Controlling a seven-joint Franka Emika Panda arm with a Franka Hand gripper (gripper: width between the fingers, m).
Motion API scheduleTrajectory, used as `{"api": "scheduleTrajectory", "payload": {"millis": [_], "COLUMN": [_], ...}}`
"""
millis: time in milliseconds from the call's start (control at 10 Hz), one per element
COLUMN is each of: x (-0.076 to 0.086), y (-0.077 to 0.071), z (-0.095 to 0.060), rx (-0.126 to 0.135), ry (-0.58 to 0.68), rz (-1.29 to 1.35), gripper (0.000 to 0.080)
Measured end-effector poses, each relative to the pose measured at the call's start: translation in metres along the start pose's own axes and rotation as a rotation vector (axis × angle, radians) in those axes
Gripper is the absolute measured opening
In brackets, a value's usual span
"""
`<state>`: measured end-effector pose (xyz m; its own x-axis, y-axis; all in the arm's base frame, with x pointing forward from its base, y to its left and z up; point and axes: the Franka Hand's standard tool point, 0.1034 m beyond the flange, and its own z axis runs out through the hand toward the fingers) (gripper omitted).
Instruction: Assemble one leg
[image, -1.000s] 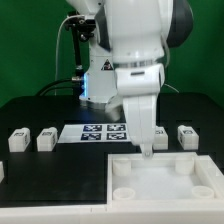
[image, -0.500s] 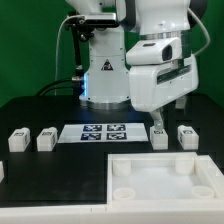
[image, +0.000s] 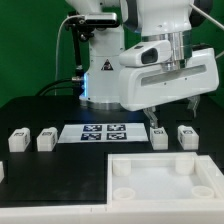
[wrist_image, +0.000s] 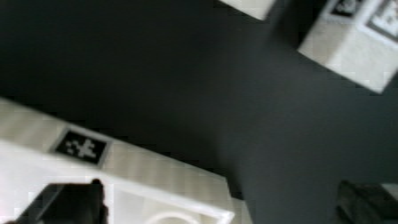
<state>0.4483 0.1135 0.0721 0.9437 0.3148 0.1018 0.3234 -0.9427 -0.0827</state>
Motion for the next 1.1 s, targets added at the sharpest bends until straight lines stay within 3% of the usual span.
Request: {"api": "scheduleTrajectory", "payload": {"millis": [200, 300, 400, 600, 800, 900, 1100], "x": [0.003, 0.011, 0.005, 0.006, -0.003, 0.001, -0.006], "y": [-0.011, -0.039, -0.041, -0.039, -0.039, -0.04, -0.05], "z": [0.005, 0.026, 0.036, 0.032, 0.033, 0.03, 0.024], "rx": [0.016, 0.039, 0.041, 0.041, 0.055, 0.065, 0.092], "ry": [0.006, 0.01, 0.001, -0.021, -0.179, -0.241, -0.468], "rz": [0.281, 0.348, 0.317, 0.318, 0.306, 0.31, 0.319], "gripper": [0.0649, 0.0649, 0.0649, 0.0649, 0.0649, 0.0649, 0.0649]}}
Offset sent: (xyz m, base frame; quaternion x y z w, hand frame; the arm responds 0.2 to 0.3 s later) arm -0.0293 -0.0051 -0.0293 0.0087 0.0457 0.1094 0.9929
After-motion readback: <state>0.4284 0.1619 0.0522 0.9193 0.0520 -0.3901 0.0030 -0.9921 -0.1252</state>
